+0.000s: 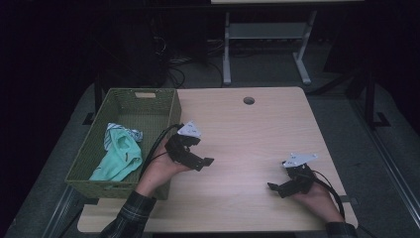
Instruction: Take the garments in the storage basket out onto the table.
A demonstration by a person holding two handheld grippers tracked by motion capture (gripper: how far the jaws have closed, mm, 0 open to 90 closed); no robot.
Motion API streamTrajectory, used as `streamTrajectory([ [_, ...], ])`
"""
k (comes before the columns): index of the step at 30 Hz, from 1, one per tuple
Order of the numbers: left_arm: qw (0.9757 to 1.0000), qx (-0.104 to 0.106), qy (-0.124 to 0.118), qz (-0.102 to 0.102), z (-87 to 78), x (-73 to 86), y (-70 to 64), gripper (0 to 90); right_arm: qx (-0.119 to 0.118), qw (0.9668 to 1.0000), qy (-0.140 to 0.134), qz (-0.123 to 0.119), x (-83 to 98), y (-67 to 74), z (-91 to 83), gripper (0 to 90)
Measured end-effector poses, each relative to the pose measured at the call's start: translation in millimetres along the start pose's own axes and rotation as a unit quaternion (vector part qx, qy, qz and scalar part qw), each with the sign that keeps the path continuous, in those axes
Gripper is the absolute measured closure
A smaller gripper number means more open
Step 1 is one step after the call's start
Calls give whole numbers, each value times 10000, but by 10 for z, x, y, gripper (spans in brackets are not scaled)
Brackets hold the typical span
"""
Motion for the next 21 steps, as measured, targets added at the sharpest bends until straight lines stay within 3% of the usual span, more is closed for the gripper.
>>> streamTrajectory([
  [21,10000,-57,43,-39,-189,0,96,136,15,10000,-2,28,-1,2,0,0],
])
Point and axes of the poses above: each handheld gripper's, and its own axes: z roughly forward along the jaws, x roughly out of its underside, y roughly to its left, the point moved 8 cm from there along z, roughly forward along the jaws, and after that the axes turned 11 degrees about -y, right-handed, at the moved point
